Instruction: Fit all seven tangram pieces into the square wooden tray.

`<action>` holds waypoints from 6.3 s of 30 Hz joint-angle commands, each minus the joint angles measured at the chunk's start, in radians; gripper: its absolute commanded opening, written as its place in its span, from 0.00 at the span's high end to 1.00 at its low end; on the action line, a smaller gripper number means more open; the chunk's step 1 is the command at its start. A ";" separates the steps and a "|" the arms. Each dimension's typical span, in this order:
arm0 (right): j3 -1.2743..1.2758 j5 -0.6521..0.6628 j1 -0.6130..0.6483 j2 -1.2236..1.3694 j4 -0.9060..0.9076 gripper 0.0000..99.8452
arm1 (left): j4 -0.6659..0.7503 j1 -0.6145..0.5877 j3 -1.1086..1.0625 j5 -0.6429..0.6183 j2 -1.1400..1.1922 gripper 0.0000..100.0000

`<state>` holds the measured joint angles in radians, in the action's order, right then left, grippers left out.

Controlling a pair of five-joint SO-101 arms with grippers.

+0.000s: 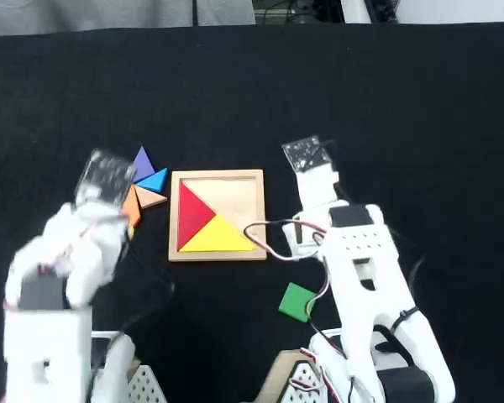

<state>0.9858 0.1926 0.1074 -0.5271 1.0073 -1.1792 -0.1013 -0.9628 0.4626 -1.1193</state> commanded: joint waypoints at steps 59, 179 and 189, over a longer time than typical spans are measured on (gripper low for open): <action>0.154 -0.012 0.041 -0.039 -0.249 0.99 | 0.094 0.079 1.089 0.367 1.637 0.89; 0.133 -0.018 -0.078 -0.045 -0.241 0.99 | -0.358 0.325 1.566 0.663 1.827 0.77; 0.134 -0.018 -0.078 -0.045 -0.242 0.99 | -0.367 0.303 1.606 0.647 1.854 0.76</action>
<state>1.1469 0.1849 0.0399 -0.5271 0.7756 -1.5459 0.2056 0.5930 1.1347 0.7572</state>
